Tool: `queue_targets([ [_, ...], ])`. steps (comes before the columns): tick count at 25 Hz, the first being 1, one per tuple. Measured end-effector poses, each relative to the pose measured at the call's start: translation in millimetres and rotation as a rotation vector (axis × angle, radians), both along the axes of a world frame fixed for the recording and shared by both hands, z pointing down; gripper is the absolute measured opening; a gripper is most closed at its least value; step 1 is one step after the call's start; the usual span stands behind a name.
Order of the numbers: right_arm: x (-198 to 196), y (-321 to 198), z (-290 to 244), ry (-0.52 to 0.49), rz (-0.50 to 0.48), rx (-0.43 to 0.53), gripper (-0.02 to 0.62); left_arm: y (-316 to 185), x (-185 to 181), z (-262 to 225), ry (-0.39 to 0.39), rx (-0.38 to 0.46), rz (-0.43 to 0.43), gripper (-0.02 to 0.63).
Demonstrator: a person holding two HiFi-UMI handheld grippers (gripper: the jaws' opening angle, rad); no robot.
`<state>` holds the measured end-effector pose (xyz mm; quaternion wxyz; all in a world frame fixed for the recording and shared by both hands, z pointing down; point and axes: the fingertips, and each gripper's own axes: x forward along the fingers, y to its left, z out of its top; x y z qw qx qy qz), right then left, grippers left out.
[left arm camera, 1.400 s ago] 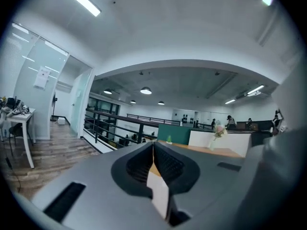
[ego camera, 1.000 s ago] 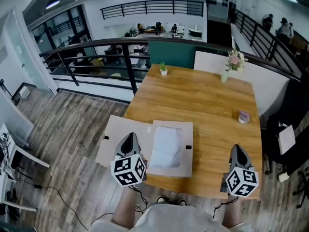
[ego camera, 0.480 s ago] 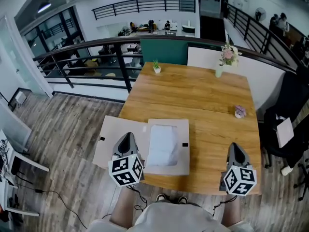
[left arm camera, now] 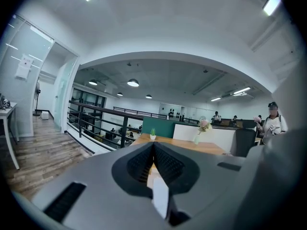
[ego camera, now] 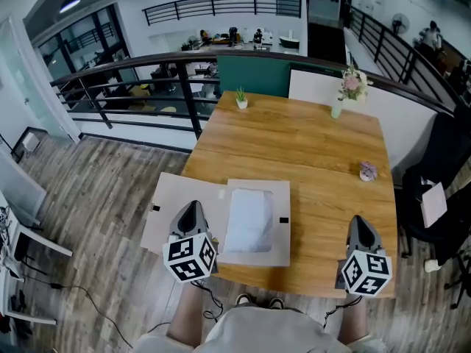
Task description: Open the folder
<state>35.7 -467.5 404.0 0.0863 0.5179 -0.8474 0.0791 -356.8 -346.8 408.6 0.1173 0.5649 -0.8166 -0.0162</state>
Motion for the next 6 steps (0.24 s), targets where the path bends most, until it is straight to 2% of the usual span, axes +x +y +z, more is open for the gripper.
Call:
queue_targets([
  [6, -5.7, -3.0, 1.8, 0.007, -0.002, 0.004, 0.000, -0.9, -2.3, 6.0, 0.006, -0.007, 0.002, 0.003],
])
